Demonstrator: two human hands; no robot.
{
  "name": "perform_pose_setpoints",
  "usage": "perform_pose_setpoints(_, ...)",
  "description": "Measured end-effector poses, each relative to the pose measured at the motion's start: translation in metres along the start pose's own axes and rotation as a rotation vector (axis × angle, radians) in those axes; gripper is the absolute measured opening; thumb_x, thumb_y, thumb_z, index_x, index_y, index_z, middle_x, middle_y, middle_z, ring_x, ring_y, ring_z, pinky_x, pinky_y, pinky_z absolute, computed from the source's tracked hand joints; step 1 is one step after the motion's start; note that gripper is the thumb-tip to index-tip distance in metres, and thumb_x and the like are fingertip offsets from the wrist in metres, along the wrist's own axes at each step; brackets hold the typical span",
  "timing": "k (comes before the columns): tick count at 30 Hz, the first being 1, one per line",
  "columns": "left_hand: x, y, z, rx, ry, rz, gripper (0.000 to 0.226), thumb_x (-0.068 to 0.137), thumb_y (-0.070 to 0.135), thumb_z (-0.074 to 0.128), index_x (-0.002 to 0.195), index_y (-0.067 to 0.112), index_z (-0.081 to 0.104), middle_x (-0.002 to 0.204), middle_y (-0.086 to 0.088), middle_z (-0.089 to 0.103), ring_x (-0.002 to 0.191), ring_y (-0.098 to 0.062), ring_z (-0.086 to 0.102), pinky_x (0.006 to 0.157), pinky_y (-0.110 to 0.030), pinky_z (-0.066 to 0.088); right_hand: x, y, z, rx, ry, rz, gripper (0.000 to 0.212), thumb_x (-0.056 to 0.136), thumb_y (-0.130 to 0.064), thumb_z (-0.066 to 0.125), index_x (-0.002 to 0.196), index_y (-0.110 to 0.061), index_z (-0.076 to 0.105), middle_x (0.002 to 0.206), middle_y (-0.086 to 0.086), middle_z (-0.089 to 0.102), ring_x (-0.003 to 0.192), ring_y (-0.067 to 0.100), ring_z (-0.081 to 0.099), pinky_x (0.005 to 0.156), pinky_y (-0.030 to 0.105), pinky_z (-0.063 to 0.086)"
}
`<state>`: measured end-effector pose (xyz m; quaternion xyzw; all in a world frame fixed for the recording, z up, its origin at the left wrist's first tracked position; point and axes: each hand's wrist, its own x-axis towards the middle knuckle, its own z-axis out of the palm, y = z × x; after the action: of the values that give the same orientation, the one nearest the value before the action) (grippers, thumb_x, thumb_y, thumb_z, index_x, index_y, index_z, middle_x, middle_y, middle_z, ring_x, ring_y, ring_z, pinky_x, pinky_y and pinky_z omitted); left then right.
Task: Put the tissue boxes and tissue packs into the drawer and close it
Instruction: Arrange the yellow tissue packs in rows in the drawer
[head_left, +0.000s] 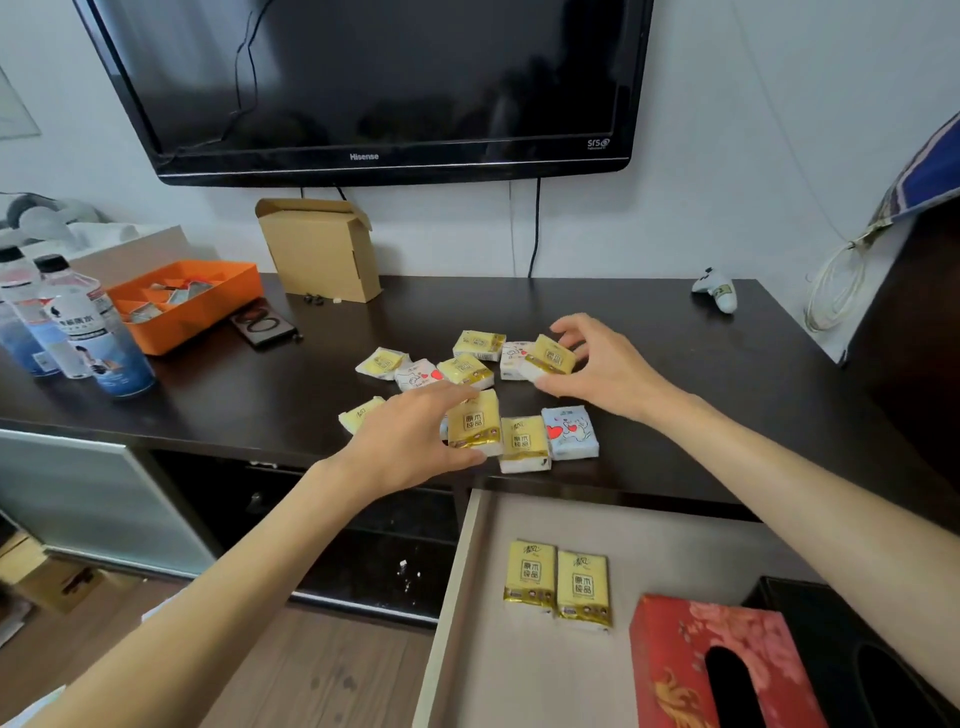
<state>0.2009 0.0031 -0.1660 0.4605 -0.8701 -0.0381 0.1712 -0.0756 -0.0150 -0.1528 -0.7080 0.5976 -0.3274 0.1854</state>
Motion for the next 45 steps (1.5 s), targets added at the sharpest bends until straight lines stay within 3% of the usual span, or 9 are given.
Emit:
perform_pose_setpoints(4, -0.036, 0.026, 0.002, -0.116, -0.027, 0.106, 0.081, 0.073, 0.072, 0.066, 0.142, 0.034, 0.049, 0.137, 0.018, 0.057, 0.122, -0.003, 0.055, 0.096, -0.031, 0.05, -0.075, -0.007, -0.008, 0.061, -0.07, -0.02, 0.079, 0.069, -0.063, 0.077, 0.138, -0.037, 0.049, 0.117, -0.019, 0.063, 0.099, -0.003, 0.061, 0.076, 0.019, 0.046)
perform_pose_setpoints(10, -0.096, 0.051, 0.048, -0.095, -0.194, 0.233, 0.075, 0.074, 0.073, 0.061, 0.14, 0.04, 0.045, 0.135, 0.02, 0.056, 0.124, -0.001, 0.048, 0.1, -0.024, 0.043, -0.181, 0.002, 0.014, -0.131, -0.277, 0.019, 0.066, 0.068, -0.059, 0.074, 0.122, -0.055, 0.038, 0.118, -0.033, 0.054, 0.114, -0.009, 0.051, 0.086, 0.022, 0.048)
perform_pose_setpoints(14, -0.11, 0.058, 0.083, 0.03, -0.254, 0.306, 0.079, 0.077, 0.066, 0.064, 0.144, 0.029, 0.047, 0.141, 0.01, 0.055, 0.129, -0.011, 0.047, 0.112, -0.028, 0.027, -0.209, 0.008, 0.035, -0.312, -0.394, 0.024, 0.063, 0.067, -0.055, 0.07, 0.119, -0.048, 0.035, 0.113, -0.025, 0.05, 0.101, 0.002, 0.053, 0.081, 0.031, 0.051)
perform_pose_setpoints(19, -0.118, 0.063, 0.098, 0.143, -0.258, 0.39, 0.076, 0.078, 0.063, 0.063, 0.141, 0.023, 0.05, 0.139, 0.005, 0.057, 0.127, -0.017, 0.05, 0.115, -0.037, 0.027, -0.221, 0.009, 0.059, -0.513, -0.424, -0.044, 0.076, 0.07, -0.054, 0.069, 0.136, -0.034, 0.038, 0.131, -0.013, 0.052, 0.113, 0.012, 0.051, 0.083, 0.03, 0.038)
perform_pose_setpoints(23, -0.126, 0.066, 0.106, 0.244, -0.241, 0.451, 0.071, 0.078, 0.062, 0.063, 0.136, 0.021, 0.054, 0.134, 0.001, 0.06, 0.124, -0.02, 0.053, 0.111, -0.043, 0.033, -0.226, 0.005, 0.07, -0.675, -0.458, -0.129, 0.072, 0.075, -0.049, 0.071, 0.137, -0.027, 0.042, 0.135, -0.007, 0.055, 0.122, 0.017, 0.049, 0.104, 0.038, 0.037)
perform_pose_setpoints(29, -0.134, 0.069, 0.113, 0.325, -0.288, 0.46, 0.07, 0.085, 0.065, 0.055, 0.139, 0.021, 0.048, 0.141, 0.0, 0.055, 0.135, -0.021, 0.044, 0.114, -0.049, 0.027, -0.226, -0.003, 0.08, -0.777, -0.543, -0.137, 0.08, 0.079, -0.048, 0.076, 0.145, -0.022, 0.04, 0.142, -0.001, 0.053, 0.132, 0.022, 0.045, 0.115, 0.046, 0.025)
perform_pose_setpoints(38, -0.123, 0.066, 0.099, 0.183, -0.263, 0.408, 0.08, 0.079, 0.075, 0.053, 0.143, 0.026, 0.047, 0.146, 0.004, 0.047, 0.14, -0.015, 0.037, 0.118, -0.037, 0.021, -0.213, 0.009, 0.059, -0.54, -0.473, -0.089, 0.076, 0.069, -0.069, 0.072, 0.132, -0.031, 0.052, 0.116, -0.016, 0.046, 0.11, 0.009, 0.044, 0.093, 0.031, 0.038)
perform_pose_setpoints(42, -0.099, 0.061, 0.092, 0.167, -0.391, 0.388, 0.095, 0.08, 0.069, 0.062, 0.154, 0.017, 0.03, 0.165, -0.001, 0.022, 0.153, -0.018, 0.01, 0.121, -0.035, 0.005, -0.195, 0.014, 0.053, -0.637, -0.561, -0.048, 0.095, 0.066, -0.074, 0.077, 0.138, -0.018, 0.051, 0.138, -0.001, 0.053, 0.13, 0.023, 0.049, 0.104, 0.038, 0.042)
perform_pose_setpoints(45, -0.086, 0.062, 0.098, 0.241, -0.487, 0.395, 0.097, 0.079, 0.067, 0.065, 0.151, 0.011, 0.033, 0.165, -0.005, 0.023, 0.152, -0.023, 0.017, 0.121, -0.035, 0.007, -0.186, 0.008, 0.061, -0.703, -0.664, 0.02, 0.11, 0.064, -0.073, 0.081, 0.147, -0.011, 0.044, 0.154, 0.009, 0.048, 0.14, 0.03, 0.045, 0.115, 0.044, 0.038)
